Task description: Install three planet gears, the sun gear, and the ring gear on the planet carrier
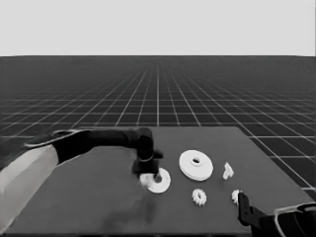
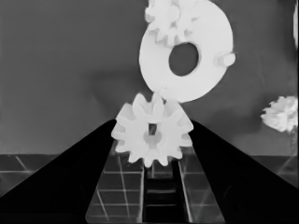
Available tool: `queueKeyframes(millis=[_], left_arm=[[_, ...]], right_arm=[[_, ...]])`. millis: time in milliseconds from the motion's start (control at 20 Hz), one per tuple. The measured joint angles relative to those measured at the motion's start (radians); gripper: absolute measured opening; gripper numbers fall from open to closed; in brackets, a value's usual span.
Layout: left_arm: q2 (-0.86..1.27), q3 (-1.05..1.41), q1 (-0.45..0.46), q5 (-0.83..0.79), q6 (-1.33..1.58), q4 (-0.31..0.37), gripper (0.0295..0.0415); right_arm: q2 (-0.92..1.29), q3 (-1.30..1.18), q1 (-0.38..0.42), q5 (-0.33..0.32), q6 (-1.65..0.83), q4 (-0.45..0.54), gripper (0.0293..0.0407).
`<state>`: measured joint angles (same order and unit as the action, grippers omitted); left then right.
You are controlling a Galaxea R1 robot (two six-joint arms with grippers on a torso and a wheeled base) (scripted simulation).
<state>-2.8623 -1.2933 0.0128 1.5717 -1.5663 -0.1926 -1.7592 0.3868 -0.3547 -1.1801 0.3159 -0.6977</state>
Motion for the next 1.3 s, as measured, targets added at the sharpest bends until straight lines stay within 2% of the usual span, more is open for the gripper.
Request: queueKeyframes(millis=[300, 350, 450, 800, 900, 950, 1050, 1300], left_arm=[[-0.071, -0.098, -0.001, -0.006, 0.03, 0.003, 0.0312], [-0.078, -0.128, 0.066, -0.013, 0.053, -0.069, 0.0312], [-0.086, -0.172, 0.138, -0.027, 0.083, -0.134, 0.0312], [-0.092, -0.199, 0.169, -0.039, 0.101, -0.165, 0.0312], [-0.093, -0.2, 0.169, -0.039, 0.101, -0.165, 0.0372], [-0.093, -0.2, 0.169, -0.039, 0.102, -0.165, 0.0381], [-0.093, -0.2, 0.169, -0.039, 0.102, -0.166, 0.0384], [-0.093, -0.2, 0.169, -0.039, 0.102, -0.166, 0.0385]], right_arm=[[0.0, 0.0, 0.0, 0.0, 0.0, 0.0, 0.0385], [0.0, 0.0, 0.0, 0.0, 0.0, 0.0, 0.0385], [0.0, 0.0, 0.0, 0.0, 0.0, 0.0, 0.0385], [0.0, 0.0, 0.0, 0.0, 0.0, 0.0, 0.0385], [0.0, 0.0, 0.0, 0.0, 0.0, 0.0, 0.0385], [0.0, 0.0, 0.0, 0.0, 0.0, 0.0, 0.0385], [0.0, 0.0, 0.0, 0.0, 0.0, 0.0, 0.0385], [0.0, 0.0, 0.0, 0.0, 0.0, 0.0, 0.0385]])
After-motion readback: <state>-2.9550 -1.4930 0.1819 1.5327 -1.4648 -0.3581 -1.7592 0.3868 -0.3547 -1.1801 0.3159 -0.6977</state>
